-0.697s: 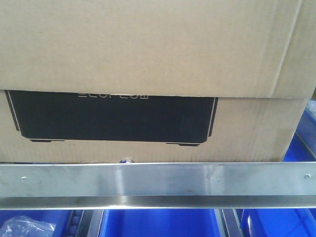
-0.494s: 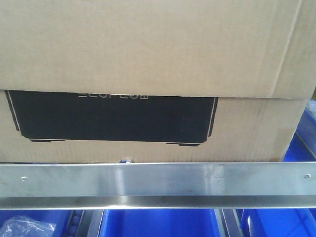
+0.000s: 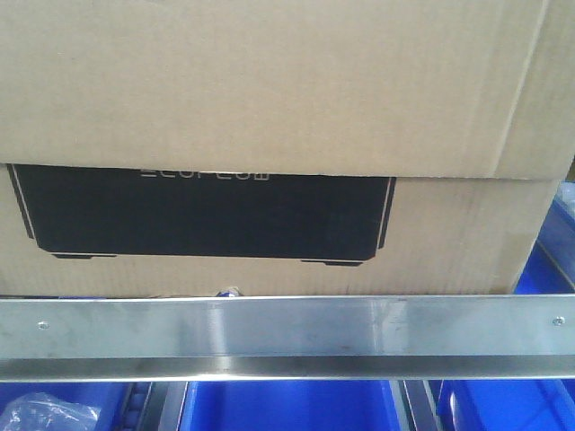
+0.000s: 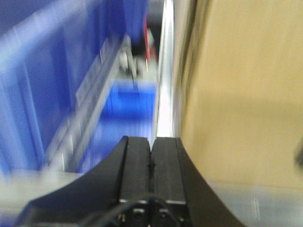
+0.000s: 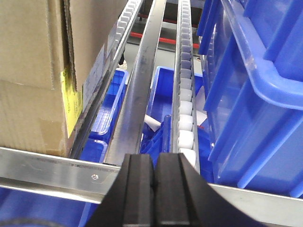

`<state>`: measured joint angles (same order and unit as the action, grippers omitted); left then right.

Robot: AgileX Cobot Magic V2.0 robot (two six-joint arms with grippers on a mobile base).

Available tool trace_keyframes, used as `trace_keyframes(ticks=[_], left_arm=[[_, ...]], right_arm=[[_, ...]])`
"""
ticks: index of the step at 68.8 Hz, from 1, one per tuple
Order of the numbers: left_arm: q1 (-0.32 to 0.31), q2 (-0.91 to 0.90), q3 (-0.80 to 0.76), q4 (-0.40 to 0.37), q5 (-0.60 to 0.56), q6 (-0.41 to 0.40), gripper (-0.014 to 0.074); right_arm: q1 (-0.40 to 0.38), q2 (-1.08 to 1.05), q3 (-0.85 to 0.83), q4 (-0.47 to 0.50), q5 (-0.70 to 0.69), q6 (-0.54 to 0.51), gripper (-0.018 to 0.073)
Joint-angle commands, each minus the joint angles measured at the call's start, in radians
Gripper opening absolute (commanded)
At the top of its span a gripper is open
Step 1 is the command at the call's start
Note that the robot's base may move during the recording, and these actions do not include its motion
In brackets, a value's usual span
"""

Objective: Grab box from left shelf to table start

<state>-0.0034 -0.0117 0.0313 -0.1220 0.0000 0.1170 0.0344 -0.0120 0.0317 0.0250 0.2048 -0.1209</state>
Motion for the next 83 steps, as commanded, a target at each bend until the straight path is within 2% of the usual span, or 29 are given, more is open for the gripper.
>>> trace_keyframes(ticks=[1,7,19,30,37,44,49,53,70,83], left_arm=[[-0.008,-0.015,-0.025,-0.041,-0.191,-0.001,-0.0099],[-0.008,-0.008,-0.098,-0.044,-0.164,-0.001,-0.0099],[-0.008,0.059,-0.341,-0.037,0.042,-0.001,-0.0098],[-0.008,0.178,-0.489,-0.019,0.103,-0.001,-0.0076],[-0.008,0.254,-0.554,-0.019,0.117,-0.001,0.0071],[-0.008,0.326,-0.62,-0.019,0.158,-0.001,0.0309],[-0.008,0.386,-0.678,-0.019,0.197,-0.001,0.0388],[-0.008,0.446,-0.738,-0.019,0.258,0.001,0.0393],[-0.008,0.797,-1.15,-0.021,0.722,0.001,0.0393],[-0.008,1.033,-1.383,-0.023,0.892,0.001,0.0393]], right_arm=[[-0.006,-0.008,0.002,-0.011,-0.086,-0.005,0.0057],[-0.006,-0.008,0.002,-0.011,-0.086,-0.005,0.0057],[-0.006,-0.008,0.002,-0.011,-0.087,-0.005,0.0057],[-0.006,-0.008,0.002,-0.011,-0.087,-0.005,0.0057],[-0.006,-0.008,0.002,-0.011,-0.087,-0.005,0.0057],[-0.006,-0.008,0.002,-0.011,-0.087,-0.005,0.0057],[-0.006,-0.008,0.002,-0.011,-0.087,-0.005,0.0057],[-0.006,-0.008,0.002,-0.011,-0.087,-0.005,0.0057],[-0.006,-0.008,0.002,-0.011,-0.089,-0.005,0.0057],[-0.006,-0.008,0.002,-0.011,-0.088,-0.005,0.0057]])
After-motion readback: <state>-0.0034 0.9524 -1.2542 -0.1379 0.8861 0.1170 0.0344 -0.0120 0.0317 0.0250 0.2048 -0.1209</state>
